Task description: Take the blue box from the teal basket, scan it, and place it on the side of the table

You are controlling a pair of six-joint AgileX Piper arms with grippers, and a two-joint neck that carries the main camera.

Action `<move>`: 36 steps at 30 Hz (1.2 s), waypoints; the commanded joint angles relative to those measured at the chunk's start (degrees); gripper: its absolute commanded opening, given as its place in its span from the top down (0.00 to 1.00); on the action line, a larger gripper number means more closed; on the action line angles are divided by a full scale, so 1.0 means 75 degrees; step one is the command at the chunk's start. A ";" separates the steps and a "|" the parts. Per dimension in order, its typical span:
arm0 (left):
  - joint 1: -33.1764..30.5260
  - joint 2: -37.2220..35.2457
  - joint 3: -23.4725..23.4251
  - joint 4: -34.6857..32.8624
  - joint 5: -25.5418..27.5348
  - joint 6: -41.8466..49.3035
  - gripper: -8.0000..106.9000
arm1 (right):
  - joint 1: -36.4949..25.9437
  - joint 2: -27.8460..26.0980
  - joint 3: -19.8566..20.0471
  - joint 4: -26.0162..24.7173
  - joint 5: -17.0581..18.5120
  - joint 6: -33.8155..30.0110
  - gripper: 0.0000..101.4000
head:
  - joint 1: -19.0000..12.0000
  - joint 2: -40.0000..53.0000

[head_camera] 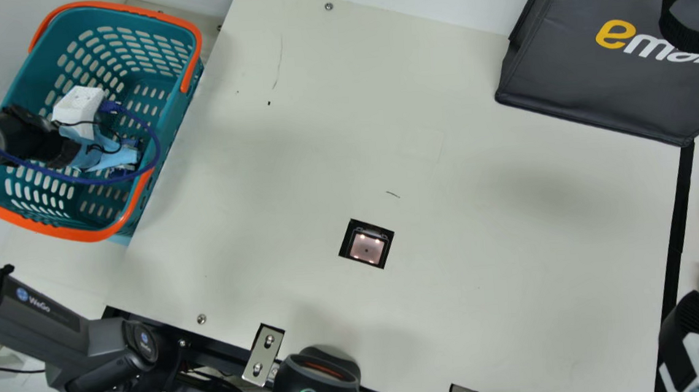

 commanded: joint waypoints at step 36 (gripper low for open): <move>-0.0657 -0.2604 -0.0684 0.0843 0.1160 -0.2595 1.00 | 0.0000 0.0000 0.0000 0.0000 -0.0001 0.0000 0.06 | -0.0221 0.0018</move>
